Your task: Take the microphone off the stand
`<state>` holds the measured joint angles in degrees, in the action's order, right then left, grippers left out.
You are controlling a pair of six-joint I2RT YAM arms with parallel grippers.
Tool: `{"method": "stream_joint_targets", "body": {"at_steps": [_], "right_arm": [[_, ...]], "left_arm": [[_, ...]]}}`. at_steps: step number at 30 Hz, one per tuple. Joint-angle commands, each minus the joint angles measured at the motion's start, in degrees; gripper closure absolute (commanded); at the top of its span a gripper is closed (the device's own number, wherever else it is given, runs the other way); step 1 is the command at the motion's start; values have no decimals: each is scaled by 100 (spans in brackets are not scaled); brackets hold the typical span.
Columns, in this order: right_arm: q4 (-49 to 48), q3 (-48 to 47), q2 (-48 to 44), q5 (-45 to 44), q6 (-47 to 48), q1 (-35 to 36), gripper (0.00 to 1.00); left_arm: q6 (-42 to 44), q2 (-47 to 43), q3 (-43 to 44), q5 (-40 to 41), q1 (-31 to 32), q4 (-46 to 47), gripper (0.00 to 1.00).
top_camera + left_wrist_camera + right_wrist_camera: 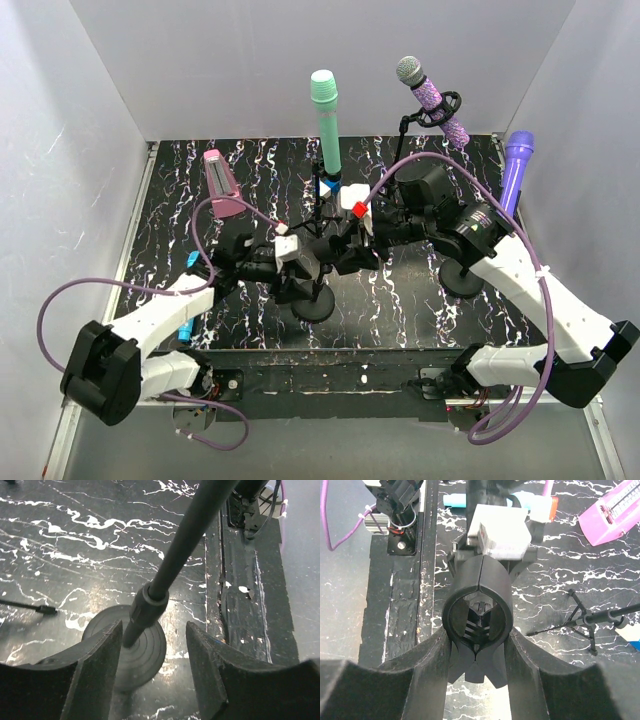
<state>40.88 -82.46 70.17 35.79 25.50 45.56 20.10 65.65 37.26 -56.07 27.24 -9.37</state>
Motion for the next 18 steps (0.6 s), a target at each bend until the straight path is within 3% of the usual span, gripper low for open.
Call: {"method": "stream_joint_targets", "body": {"at_steps": [1, 6, 8, 11, 14, 15, 18], "right_arm": [[569, 115, -47, 366, 481, 14, 70], [701, 309, -127, 306, 702, -3, 71], [754, 257, -83, 297, 685, -3, 71], [720, 213, -21, 218, 510, -56, 72], [561, 46, 137, 51, -288, -266, 75], [570, -59, 224, -1, -569, -345, 79], [736, -411, 540, 59, -1545, -635, 85]], "left_arm": [[-471, 316, -297, 448, 439, 2049, 50], [-559, 826, -508, 448, 677, 2798, 61], [-525, 914, -526, 466, 747, 2914, 72], [-524, 933, -614, 650, 774, 3046, 100], [-761, 749, -614, 1140, 782, 3072, 100], [-884, 643, -605, 1438, 800, 3072, 100], [-1113, 64, -632, 4253, 1377, 2915, 100]]}}
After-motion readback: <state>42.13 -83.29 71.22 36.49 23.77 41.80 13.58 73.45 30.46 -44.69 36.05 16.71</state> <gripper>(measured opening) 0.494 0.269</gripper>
